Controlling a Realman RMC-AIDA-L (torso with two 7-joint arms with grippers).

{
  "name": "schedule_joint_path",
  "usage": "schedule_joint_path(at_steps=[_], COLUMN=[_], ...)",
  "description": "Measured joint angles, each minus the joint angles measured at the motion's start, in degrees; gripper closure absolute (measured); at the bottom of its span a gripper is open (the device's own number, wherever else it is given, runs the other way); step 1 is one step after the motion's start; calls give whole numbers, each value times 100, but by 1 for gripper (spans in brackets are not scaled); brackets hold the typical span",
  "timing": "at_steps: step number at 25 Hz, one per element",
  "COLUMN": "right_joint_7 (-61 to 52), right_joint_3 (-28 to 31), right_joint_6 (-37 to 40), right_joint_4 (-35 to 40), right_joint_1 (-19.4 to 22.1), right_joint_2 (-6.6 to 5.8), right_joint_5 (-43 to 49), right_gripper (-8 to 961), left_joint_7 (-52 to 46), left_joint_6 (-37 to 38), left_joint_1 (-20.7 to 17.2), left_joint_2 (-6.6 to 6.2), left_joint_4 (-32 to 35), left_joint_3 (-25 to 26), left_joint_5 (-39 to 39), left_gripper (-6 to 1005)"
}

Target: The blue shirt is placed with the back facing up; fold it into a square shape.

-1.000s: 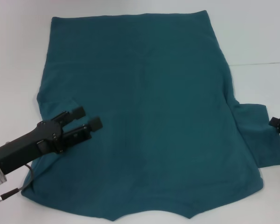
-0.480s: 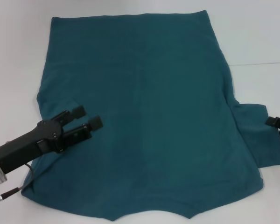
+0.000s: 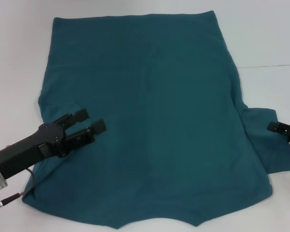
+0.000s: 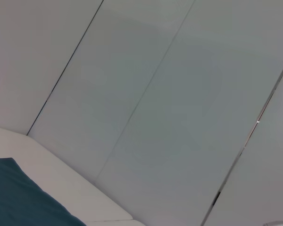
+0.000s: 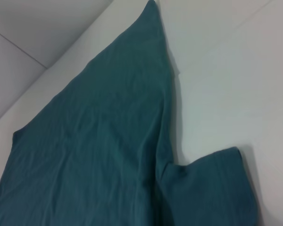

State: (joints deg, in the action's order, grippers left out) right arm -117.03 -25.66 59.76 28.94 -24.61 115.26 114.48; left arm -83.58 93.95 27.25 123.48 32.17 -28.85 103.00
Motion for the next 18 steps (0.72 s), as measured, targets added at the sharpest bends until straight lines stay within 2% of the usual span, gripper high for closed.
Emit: schedule_joint_path(at_steps=[5,11,18], right_joint_7=[-55,-77,-79], right_joint_3=[42,7,0], right_joint_6=[-17,-39,-52], right_joint_4=[-2,-2,-2], right_joint_1=[4,-15,-27], right_joint_2=[8,10,2], right_joint_5=[-35,-24,-18], right_gripper=[217,316,641], left_joint_7=[-6,-14,-18], left_joint_6=[0,1,1], left_joint_1=[0,0,-1], left_joint_2=[0,0,0], left_joint_4=[0,0,0], left_joint_3=[3,8,12], left_joint_5=[-1,-1,0], left_gripper=[48,47,47])
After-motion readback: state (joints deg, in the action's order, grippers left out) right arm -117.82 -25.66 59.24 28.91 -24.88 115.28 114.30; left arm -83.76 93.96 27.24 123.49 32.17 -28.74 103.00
